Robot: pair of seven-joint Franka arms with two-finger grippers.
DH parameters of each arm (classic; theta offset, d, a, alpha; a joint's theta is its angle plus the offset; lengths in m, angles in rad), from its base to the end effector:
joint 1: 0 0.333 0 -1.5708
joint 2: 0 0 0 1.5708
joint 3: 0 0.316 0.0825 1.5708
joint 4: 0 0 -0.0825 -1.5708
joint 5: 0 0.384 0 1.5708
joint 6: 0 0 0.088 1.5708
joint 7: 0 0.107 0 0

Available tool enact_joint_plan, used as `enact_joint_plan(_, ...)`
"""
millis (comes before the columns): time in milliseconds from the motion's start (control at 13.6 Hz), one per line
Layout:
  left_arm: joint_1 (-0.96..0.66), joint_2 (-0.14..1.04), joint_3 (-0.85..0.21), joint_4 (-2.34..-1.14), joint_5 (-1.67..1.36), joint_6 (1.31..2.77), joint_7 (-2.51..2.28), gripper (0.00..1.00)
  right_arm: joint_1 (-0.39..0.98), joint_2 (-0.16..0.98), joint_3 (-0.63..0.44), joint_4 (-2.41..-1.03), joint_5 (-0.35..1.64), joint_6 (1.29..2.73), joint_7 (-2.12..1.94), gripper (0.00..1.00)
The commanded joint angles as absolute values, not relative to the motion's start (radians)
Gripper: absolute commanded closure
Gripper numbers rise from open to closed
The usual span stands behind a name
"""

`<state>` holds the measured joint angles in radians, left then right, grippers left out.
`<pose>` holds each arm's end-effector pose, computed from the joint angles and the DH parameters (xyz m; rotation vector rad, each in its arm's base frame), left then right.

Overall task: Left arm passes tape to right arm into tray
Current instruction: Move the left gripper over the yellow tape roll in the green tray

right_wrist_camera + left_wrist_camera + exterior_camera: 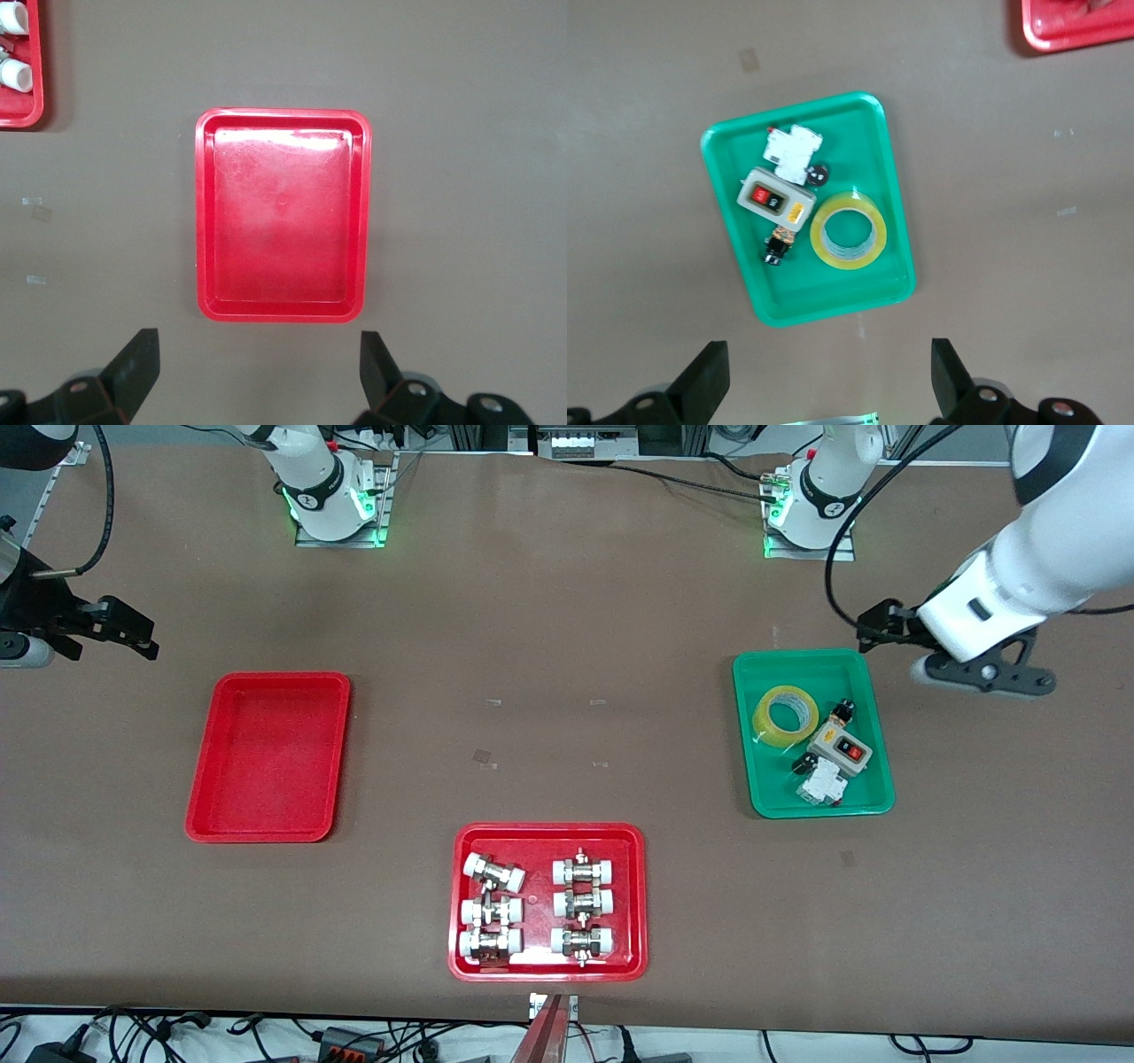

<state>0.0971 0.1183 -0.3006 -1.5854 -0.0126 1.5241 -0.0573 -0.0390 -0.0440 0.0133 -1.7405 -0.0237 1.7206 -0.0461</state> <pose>0.5667 -0.1095 0.5499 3.0962 -0.2276 -0.2786 0.5502 -0.0162 0.5812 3.1163 0.0369 0.0362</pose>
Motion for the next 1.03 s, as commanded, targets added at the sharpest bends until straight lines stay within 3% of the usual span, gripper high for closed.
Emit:
enact_joint_plan(0,0.112,0.182,-0.311,-1.649,-0.018,1.625,-0.068,0.0,-0.041,-0.04,0.02,-1.732,-0.014,1.715,-0.052,0.0)
enact_joint_plan(515,0.115,-0.008,-0.316,-2.303,-0.014,2.188,-0.067,0.0,-0.04,-0.041,0.021,-1.733,-0.014,1.701,-0.06,0.0)
enact_joint_plan(956,0.135,0.057,-0.316,-2.456,-0.014,2.416,-0.067,0.0,-0.041,-0.038,0.021,-1.733,-0.015,1.697,-0.06,0.0)
